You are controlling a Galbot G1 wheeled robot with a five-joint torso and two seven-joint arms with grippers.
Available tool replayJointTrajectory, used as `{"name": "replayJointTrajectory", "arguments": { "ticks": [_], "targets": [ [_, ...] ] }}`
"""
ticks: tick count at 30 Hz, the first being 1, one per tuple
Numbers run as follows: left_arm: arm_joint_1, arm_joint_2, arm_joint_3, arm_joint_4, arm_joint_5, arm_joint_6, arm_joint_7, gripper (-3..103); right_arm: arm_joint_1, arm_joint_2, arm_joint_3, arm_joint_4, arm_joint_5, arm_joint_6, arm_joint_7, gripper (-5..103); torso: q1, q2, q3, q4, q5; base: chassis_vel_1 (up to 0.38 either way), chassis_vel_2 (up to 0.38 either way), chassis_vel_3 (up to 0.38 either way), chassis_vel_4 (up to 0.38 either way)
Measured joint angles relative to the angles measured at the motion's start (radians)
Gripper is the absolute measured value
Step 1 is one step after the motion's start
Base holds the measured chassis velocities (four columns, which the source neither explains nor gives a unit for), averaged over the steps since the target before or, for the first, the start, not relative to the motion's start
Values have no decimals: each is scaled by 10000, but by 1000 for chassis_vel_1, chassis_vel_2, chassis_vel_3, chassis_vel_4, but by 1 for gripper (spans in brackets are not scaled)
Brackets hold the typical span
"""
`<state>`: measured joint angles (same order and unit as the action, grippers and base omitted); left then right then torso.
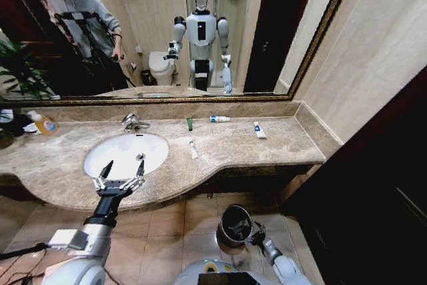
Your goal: Pick up the trash from the sink and place it in the trash bin.
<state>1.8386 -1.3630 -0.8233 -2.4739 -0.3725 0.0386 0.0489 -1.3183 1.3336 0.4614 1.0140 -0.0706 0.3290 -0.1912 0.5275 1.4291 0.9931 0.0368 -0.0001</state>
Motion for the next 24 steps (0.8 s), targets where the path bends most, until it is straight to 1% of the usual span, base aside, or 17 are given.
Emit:
{"name": "replayJointTrajectory", "arguments": {
  "ticks": [1,3,4,6,7,8,11,12,13,15,17,18,20,23,24],
  "targets": [
    [0,0,0,0,0,0,0,100,0,0,0,0,0,0,0,100,0,0,0,0,0,0,0,0,0],
    [0,0,0,0,0,0,0,100,-482,-83,146,966,839,104,113,100,0,0,0,0,1,0,0,0,0],
    [0,0,0,0,0,0,0,100,-482,-83,146,966,839,104,113,100,0,0,0,0,1,0,0,0,0],
    [0,0,0,0,0,0,0,100,-934,-80,343,1893,1703,417,446,100,0,0,0,1,2,0,0,0,0],
    [0,0,0,0,0,0,0,100,-934,-80,343,1893,1703,417,446,100,0,0,0,1,2,0,0,0,0],
    [-1,0,0,0,0,0,0,100,-1256,-48,511,2494,2097,607,807,100,0,0,0,1,2,0,0,0,0],
    [0,0,0,0,0,0,-1,100,-2294,-41,1082,4408,2971,434,1296,100,0,0,0,-1,-3,0,0,0,0],
    [0,0,0,0,0,0,-1,100,-2294,-41,1082,4408,2971,434,1296,100,0,0,0,-1,-3,0,0,0,0],
    [0,0,0,0,0,0,0,100,-2664,-41,1369,5040,3056,524,1512,100,-1,0,0,-1,-3,0,0,0,0],
    [0,1,0,0,0,0,1,100,-3100,-32,1662,5731,3020,626,1685,100,-1,0,-1,0,3,0,0,0,0],
    [0,0,0,0,0,0,2,100,-3796,59,1972,6736,3015,653,1911,100,-1,0,-1,0,-4,0,0,0,0],
    [0,0,0,0,0,0,2,100,-3796,59,1972,6736,3015,653,1911,100,-1,0,-1,0,-4,0,0,0,0],
    [0,0,0,0,0,0,0,100,-4329,230,2146,7567,3084,744,2055,100,-1,0,0,-1,4,0,0,0,0],
    [0,0,0,0,0,0,0,100,-4927,355,2220,8866,3273,685,2153,100,-2,1,-1,-2,0,0,0,0,0],
    [0,0,0,0,0,0,0,100,-4927,355,2220,8866,3273,685,2153,100,-2,1,-1,-2,0,0,0,0,0]
  ]
}}
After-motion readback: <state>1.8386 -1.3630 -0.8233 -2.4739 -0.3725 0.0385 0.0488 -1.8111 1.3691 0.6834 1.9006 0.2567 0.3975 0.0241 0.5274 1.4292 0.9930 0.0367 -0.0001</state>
